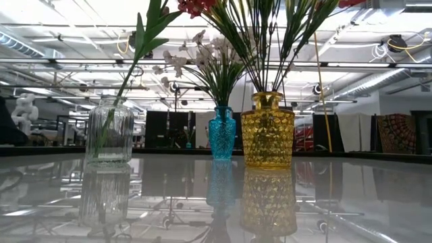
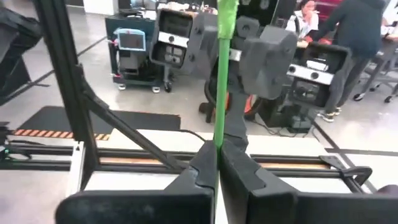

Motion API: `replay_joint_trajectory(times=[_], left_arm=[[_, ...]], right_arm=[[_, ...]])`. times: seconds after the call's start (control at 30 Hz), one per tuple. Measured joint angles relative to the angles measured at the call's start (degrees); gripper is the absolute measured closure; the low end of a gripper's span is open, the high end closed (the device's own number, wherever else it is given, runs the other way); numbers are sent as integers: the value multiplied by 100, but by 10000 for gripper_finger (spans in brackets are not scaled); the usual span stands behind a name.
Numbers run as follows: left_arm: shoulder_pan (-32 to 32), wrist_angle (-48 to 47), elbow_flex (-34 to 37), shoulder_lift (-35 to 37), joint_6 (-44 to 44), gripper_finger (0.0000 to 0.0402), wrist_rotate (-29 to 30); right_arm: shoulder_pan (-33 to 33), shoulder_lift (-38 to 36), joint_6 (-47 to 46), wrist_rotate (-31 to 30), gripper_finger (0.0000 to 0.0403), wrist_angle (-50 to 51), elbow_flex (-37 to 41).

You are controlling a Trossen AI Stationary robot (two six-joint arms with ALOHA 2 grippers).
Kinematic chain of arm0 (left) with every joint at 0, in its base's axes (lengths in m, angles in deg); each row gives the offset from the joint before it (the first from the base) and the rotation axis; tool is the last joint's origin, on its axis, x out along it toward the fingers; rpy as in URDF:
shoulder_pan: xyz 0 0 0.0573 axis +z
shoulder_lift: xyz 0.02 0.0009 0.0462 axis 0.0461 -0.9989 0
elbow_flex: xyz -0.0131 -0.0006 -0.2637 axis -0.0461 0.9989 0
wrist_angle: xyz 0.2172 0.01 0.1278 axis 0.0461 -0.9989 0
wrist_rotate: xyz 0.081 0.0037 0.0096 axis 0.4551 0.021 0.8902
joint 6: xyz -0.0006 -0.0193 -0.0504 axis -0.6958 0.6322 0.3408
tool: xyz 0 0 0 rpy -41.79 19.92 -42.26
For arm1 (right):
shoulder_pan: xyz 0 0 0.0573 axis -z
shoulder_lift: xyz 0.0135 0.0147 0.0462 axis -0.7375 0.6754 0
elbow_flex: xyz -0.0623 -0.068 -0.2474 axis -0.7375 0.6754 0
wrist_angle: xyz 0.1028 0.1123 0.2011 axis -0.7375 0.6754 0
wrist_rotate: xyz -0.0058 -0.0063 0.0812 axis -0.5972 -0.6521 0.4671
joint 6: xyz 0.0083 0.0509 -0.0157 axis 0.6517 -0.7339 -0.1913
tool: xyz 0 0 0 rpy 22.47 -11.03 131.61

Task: Sort flowers into vase by color
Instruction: Put the red flower into the transparent vase

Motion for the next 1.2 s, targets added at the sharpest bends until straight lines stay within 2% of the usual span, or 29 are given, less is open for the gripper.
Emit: replay_joint_trajectory(times=[0.1, 0.3, 0.53, 0.77, 1.0, 1.13, 1.2], left_arm=[[-133, -92, 0, -116, -21, 286, 246], [-438, 30, 0, -663, -500, 286, 1342], [-766, 909, 2, -970, -1248, 286, 1664], [-1036, 927, 2, -1223, -1247, 285, 2623], [-1336, 878, -371, -1639, -1598, 285, 3006], [-1485, 427, -720, -1848, -1706, 285, 3674], [-1515, 178, -864, -1936, -1699, 285, 3808]], right_arm=[[-43, -26, -144, 1, 402, 270, 0], [-41, -12, -365, 23, 403, 479, 7], [-43, -10, -451, 24, 403, 476, 7], [-65, -10, -575, 34, 403, 504, 7], [-137, -8, -546, 76, 402, 500, 7], [-156, -8, -506, 29, 402, 542, 7], [-155, -8, -493, 31, 402, 566, 9]])
